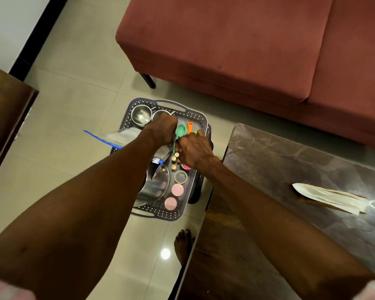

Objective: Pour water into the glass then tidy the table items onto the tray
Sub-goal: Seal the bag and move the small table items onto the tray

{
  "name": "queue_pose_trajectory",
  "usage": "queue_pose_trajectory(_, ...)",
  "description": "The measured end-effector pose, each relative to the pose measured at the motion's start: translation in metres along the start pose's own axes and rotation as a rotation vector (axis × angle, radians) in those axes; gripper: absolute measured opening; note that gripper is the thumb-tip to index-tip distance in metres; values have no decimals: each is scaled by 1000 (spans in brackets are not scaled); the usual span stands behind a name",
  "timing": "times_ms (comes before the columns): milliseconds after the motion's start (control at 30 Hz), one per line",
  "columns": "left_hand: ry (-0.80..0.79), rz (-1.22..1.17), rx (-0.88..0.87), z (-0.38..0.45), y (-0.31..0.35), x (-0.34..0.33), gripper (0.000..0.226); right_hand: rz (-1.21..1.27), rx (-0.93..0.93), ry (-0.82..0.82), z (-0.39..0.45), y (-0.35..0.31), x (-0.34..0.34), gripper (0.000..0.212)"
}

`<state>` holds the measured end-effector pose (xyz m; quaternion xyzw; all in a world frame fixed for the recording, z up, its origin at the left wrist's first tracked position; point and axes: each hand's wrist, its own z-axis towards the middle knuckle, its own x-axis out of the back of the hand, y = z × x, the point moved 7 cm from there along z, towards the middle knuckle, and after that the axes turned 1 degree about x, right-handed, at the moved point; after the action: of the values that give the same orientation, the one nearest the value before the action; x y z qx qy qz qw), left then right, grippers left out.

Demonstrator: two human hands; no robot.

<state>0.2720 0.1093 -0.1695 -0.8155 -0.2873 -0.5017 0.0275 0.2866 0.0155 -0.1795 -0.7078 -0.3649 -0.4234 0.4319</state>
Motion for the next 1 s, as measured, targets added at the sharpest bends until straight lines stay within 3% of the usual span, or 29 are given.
queue_pose_trajectory(267, 59, -59, -18, -6, 3, 11, 19, 216, -73, -40, -6, 9, 10, 25)
queue_pose_trajectory(400, 192, -172, 22, -9, 2, 26, 14, 463, -229, 61, -14, 27, 29, 28)
queue_pose_trajectory(633, 441, -321, 83, -22, 18, 48, 15, 637, -426, 272, -55, 66, 50, 25)
queue_pose_trajectory(767, 444, -392, 117, -36, 50, 42, 15, 699, -484, 318, -95, 80, 53, 24)
queue_pose_trajectory(1000, 343, -432, -3, -74, 168, -22, 14, 795, -658, 430, -194, 114, 54, 21)
